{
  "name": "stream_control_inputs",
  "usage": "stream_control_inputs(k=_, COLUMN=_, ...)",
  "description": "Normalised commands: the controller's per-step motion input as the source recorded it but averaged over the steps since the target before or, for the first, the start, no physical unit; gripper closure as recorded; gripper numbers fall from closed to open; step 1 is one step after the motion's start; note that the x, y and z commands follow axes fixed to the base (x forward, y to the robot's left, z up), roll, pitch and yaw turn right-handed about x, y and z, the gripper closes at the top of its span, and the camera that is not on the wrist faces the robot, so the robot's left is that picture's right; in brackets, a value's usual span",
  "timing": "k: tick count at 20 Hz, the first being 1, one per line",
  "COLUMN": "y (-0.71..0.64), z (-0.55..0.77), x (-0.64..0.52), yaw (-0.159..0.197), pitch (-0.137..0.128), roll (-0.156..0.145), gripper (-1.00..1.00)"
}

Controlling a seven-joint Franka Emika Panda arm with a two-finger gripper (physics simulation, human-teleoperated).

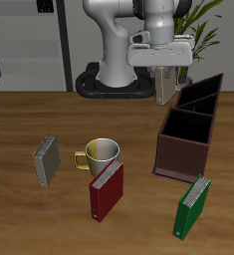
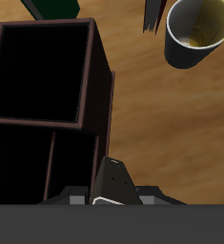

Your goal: Place the left yellow book into the left desk caddy's front compartment

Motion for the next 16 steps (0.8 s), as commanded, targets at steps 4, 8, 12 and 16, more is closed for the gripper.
stream_control_inputs(k=4, y=0.45, z=0.00, x=0.10, yaw=0.022, pitch=0.013, roll=0.040, gripper=1.00)
stream_control_inputs(k=8, y=0.27, z=0.00, x=0.12, yaw=0.015, pitch=0.004, roll=0.009, gripper=1.00)
stream_control_inputs(k=12, y=0.14, z=0.02, x=0.22, yaw=-0.004, pitch=0.011, roll=-0.020, gripper=1.00)
stream_control_inputs(k=16, y=0.13, z=0.02, x=0.24, yaw=-0.007, pitch=-0.018, roll=-0.022, gripper=1.00)
